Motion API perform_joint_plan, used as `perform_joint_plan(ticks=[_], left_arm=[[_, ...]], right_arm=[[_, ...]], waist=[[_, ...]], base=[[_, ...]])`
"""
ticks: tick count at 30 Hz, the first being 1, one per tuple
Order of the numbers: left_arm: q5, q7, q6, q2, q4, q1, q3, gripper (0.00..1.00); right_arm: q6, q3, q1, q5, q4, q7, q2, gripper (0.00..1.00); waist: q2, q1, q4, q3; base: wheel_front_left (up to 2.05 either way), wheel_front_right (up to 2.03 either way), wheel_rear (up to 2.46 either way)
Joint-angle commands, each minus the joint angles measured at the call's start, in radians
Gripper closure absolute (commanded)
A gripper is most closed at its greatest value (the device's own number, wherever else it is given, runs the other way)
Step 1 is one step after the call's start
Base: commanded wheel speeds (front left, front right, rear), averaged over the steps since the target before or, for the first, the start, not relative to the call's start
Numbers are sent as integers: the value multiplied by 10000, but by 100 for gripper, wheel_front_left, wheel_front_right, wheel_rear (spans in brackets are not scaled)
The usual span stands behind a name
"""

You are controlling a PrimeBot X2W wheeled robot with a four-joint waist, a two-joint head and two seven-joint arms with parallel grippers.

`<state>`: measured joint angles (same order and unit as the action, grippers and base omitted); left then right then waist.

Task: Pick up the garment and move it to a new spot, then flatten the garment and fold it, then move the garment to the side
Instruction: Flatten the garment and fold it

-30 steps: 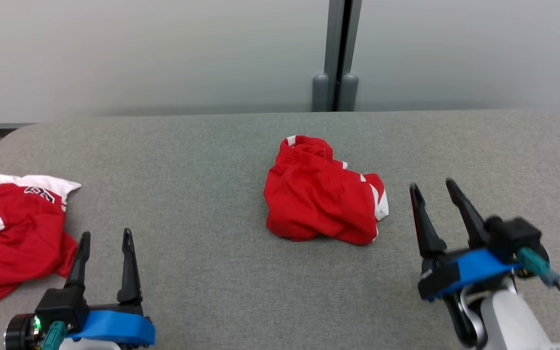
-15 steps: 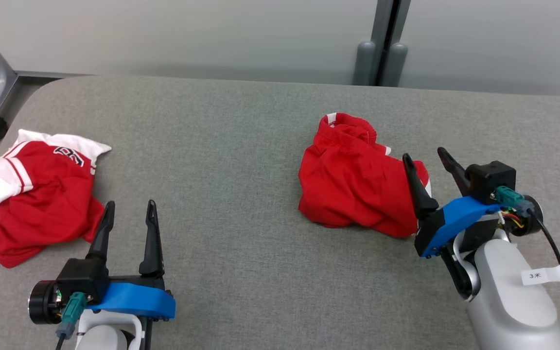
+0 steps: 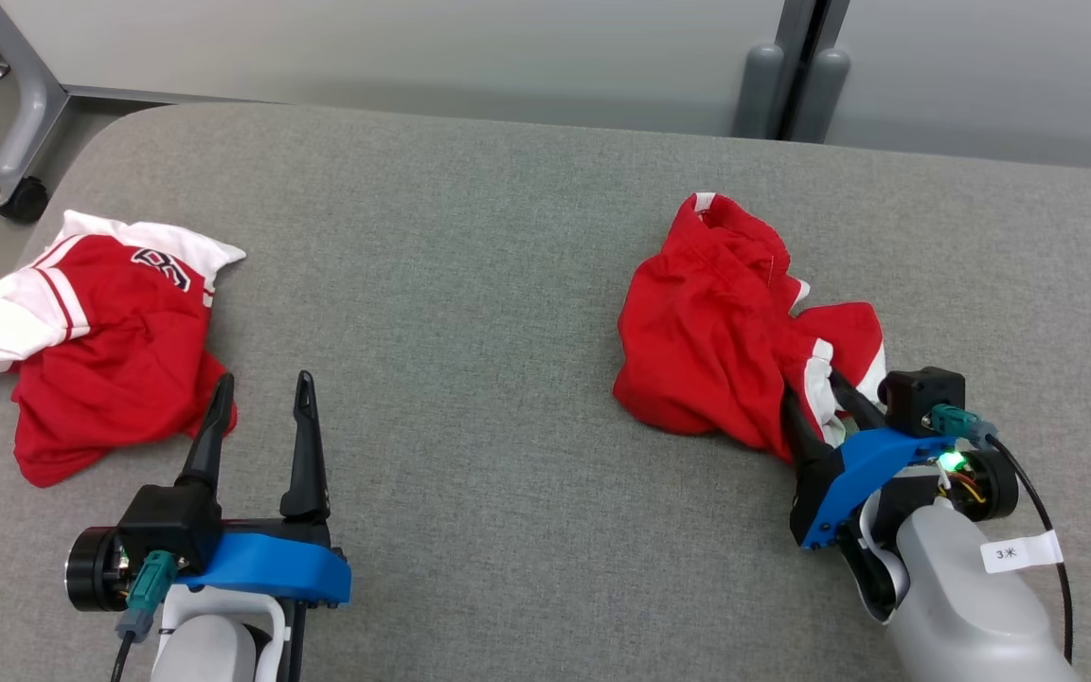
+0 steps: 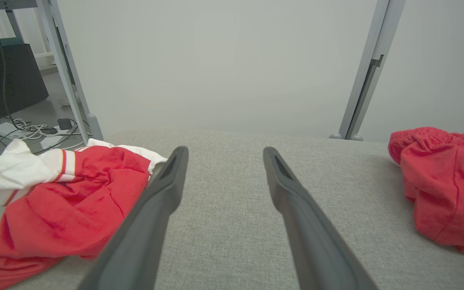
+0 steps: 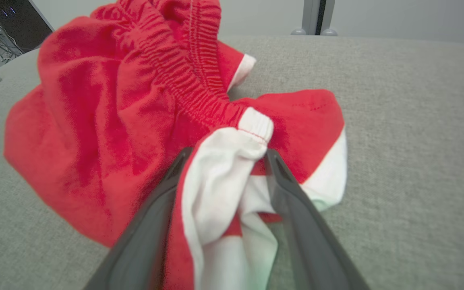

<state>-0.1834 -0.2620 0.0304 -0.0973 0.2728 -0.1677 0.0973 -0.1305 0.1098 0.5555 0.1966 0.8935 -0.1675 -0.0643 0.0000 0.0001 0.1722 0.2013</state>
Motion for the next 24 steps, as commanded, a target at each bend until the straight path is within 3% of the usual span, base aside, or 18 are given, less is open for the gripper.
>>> perform_joint_plan(ticks=[1, 5, 11, 17, 24], left_arm=[[50, -44, 34, 3, 33, -150, -55, 0], [89, -44, 74, 53, 84, -121, -103, 0], [168, -44, 131, 85, 125, 135, -222, 0], [182, -44, 201, 142, 139, 309, -276, 0], [167, -42, 218, 214, 134, 399, -286, 0]], right_arm=[[-5, 127, 217, 83, 141, -172, 49, 100], [-5, 387, 375, 202, 247, -692, 60, 100], [-5, 1020, 261, -6, -574, -981, 82, 100], [-5, 2680, -541, -159, -1717, -977, 120, 100], [-5, 4770, -1214, -76, -2080, -980, 139, 100]], waist=[[0, -1, 20, -25], [0, -1, 37, -174], [0, -1, 39, -485], [0, -1, 85, -676], [0, -1, 134, -742]], base=[[0, 0, 0], [0, 0, 0], [0, 0, 0], [0, 0, 0], [0, 0, 0]])
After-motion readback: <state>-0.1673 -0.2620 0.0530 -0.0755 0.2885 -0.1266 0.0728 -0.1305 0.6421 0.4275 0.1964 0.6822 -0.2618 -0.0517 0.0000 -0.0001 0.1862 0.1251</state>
